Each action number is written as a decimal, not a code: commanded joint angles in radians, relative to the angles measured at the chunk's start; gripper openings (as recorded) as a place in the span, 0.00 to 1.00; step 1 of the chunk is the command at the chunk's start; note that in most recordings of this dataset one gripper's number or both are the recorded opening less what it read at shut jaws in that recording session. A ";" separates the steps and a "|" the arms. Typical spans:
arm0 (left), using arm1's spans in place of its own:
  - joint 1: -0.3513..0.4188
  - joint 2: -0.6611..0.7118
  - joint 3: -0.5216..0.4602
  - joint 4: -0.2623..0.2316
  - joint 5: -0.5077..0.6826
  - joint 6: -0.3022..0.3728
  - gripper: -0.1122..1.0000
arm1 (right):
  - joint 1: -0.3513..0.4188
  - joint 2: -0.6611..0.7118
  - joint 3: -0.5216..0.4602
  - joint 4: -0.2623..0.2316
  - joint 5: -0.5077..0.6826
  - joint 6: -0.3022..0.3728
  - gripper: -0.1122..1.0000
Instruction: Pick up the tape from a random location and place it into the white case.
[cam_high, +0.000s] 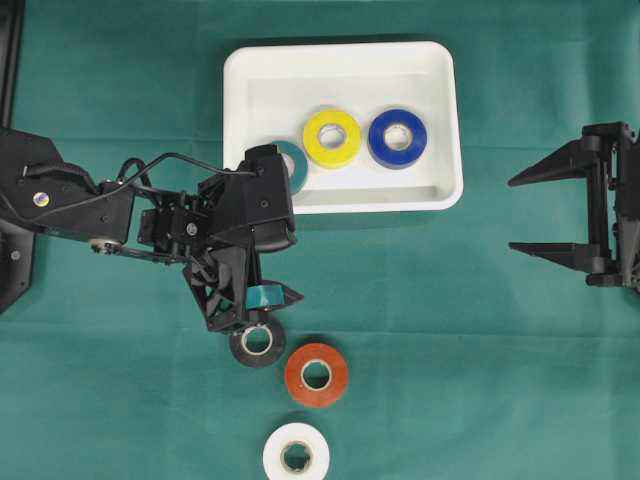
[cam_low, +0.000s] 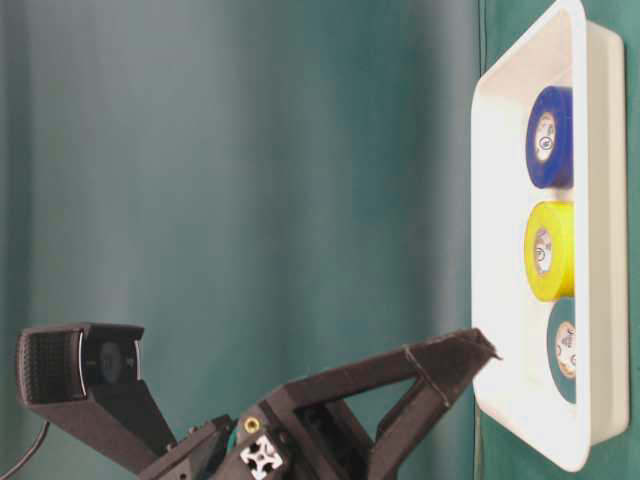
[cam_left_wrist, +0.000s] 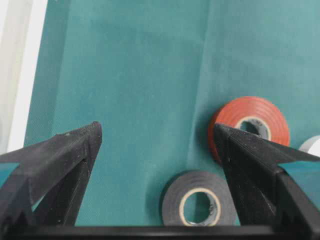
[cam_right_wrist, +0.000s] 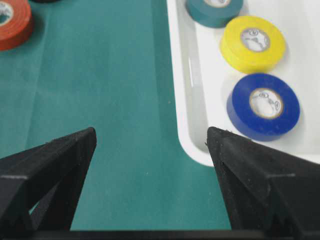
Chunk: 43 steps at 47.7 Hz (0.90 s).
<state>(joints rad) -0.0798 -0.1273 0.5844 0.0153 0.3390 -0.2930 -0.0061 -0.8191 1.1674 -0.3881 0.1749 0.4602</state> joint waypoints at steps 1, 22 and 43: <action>-0.005 -0.026 -0.008 0.000 -0.008 0.002 0.98 | -0.003 0.002 -0.031 -0.002 -0.005 0.005 0.89; -0.044 -0.077 0.026 0.005 -0.049 0.067 0.97 | -0.003 -0.002 -0.063 -0.002 0.037 0.002 0.89; -0.058 -0.084 0.035 0.000 -0.152 0.264 0.97 | -0.003 -0.009 -0.069 -0.002 0.064 -0.002 0.89</action>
<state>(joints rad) -0.1427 -0.1871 0.6305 0.0169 0.1979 -0.0307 -0.0077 -0.8268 1.1244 -0.3866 0.2378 0.4587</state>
